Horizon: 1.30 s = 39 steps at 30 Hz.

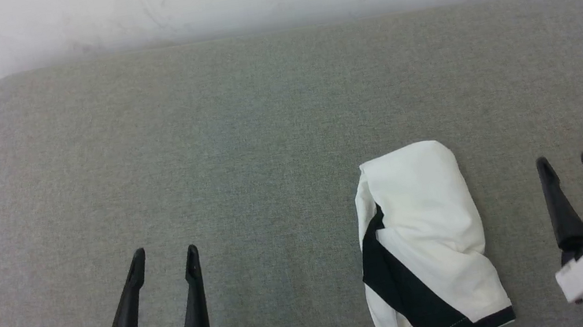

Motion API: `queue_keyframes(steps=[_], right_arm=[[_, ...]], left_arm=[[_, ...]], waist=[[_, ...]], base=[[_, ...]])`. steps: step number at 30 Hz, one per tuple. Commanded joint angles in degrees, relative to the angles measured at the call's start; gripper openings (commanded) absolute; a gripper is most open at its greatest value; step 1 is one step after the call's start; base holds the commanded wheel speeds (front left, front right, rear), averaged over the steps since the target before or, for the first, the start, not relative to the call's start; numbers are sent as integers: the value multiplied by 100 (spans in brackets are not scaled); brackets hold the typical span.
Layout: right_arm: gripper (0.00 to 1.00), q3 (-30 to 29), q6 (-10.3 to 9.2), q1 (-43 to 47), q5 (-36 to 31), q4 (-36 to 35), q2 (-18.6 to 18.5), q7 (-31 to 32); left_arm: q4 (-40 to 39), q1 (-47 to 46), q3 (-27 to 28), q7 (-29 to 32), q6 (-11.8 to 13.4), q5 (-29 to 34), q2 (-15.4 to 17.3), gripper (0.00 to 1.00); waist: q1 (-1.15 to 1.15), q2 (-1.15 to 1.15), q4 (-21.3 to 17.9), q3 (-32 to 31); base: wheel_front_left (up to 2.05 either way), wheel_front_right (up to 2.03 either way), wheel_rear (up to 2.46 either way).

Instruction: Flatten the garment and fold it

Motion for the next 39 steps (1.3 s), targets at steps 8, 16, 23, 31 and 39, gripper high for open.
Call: queue_keyframes(steps=[8,16,23,31,39], right_arm=[[100,-24,-4,479,-513,634,-1,-1400],[100,214,-4,383,-552,1032,-1,-1632],[100,501,-4,195,-432,1085,-1,-1064],[100,915,-4,-69,-392,1273,-1,525],[100,706,-4,-404,-264,1366,-8,1277]], left_arm=[[-94,189,-81,-27,33,319,-16,100],[22,257,-147,-27,66,488,-14,100],[-4,185,-149,-27,59,530,5,100],[52,83,-211,-27,49,456,-1,100],[114,-66,-267,-27,33,370,-9,100]], waist=[[0,0,-60,-84],[0,0,-42,-105],[0,0,87,-7],[0,0,274,150],[0,0,521,392]], base=[[0,0,0],[0,0,0],[0,0,0],[0,0,0],[0,0,0]])
